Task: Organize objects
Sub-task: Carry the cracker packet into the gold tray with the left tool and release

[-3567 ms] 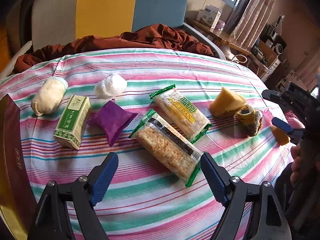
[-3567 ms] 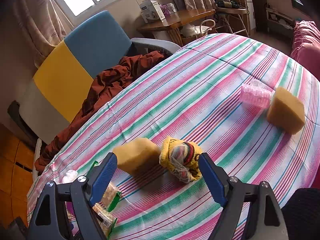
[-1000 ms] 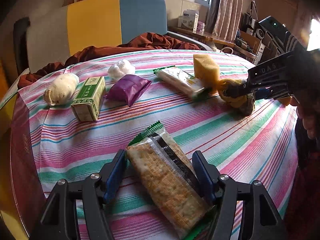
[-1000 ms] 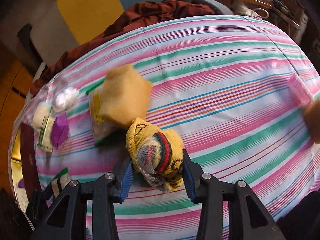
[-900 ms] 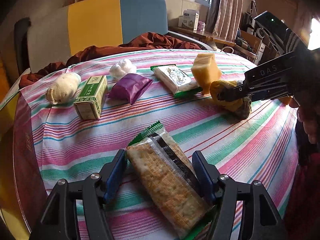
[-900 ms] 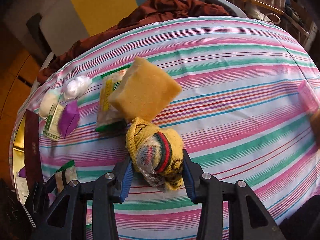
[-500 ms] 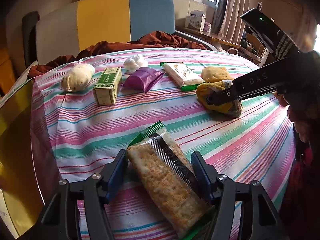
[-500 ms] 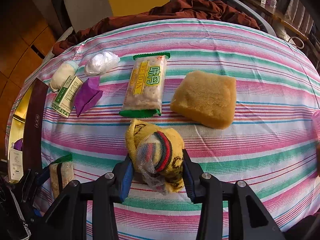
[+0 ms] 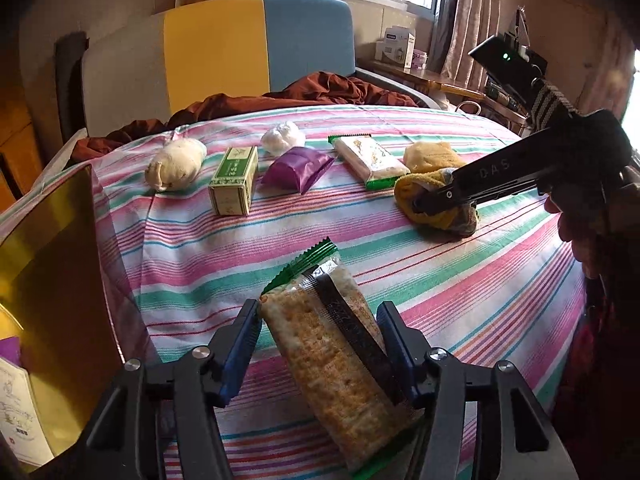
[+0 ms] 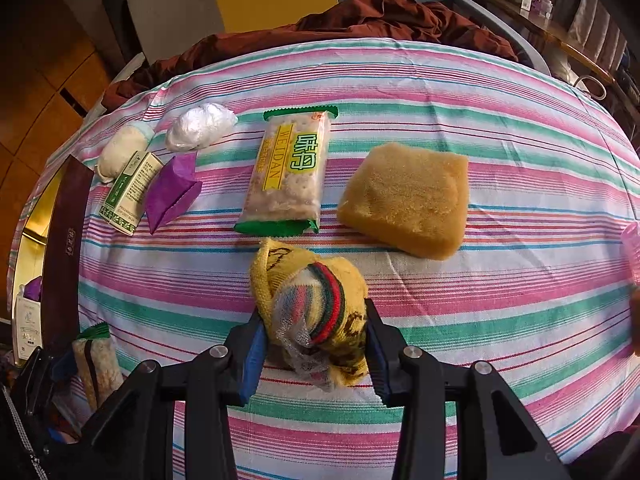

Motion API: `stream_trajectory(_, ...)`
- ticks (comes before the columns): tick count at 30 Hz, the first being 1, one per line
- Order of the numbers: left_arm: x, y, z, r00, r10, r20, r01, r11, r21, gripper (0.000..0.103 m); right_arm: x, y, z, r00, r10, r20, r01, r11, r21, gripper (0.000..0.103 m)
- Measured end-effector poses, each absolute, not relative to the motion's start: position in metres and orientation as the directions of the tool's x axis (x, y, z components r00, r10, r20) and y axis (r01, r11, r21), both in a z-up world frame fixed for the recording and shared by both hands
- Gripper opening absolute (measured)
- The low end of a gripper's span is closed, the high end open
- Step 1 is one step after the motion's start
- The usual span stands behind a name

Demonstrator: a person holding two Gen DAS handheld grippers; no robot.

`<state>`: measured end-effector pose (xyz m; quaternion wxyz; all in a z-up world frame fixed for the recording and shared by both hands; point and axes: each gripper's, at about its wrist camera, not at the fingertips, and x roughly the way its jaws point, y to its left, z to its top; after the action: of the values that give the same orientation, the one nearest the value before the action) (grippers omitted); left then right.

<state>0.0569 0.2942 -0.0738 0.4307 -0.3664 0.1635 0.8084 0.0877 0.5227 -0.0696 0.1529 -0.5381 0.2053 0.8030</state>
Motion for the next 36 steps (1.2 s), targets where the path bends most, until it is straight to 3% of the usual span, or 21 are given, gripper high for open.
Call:
stream_trajectory(6,0.054,0.286,-0.061,-0.372,0.591,-0.716,-0.810,-0.583,-0.060,0.058,0.087,0.525,-0.070,-0.371,0.030,-0.928,-0.464,-0.872,0.158,0.043)
stream_trajectory(10,0.048,0.281,-0.063,-0.329,0.609,-0.722,-0.800,-0.586,-0.130,0.057,0.090,0.527,-0.070,-0.370,0.032,-0.928,-0.465,-0.872,0.155,0.043)
stream_trajectory(22,0.026,0.238,-0.014,-0.384,0.638,-0.667,-0.745,-0.641,-0.184,0.057,0.091,0.527,-0.067,-0.369,0.042,-0.929,-0.459,-0.877,0.143,0.043)
stream_trajectory(29,-0.025,0.171,0.004,-0.515,0.537,-0.669,-0.627,-0.767,-0.133,0.057,0.086,0.526,-0.069,-0.363,0.055,-0.930,-0.454,-0.882,0.125,0.043)
stream_trajectory(36,-0.094,0.098,-0.003,-0.609,0.355,-0.709,-0.461,-0.886,-0.048,0.058,0.086,0.526,-0.069,-0.357,0.065,-0.932,-0.452,-0.885,0.111,0.043)
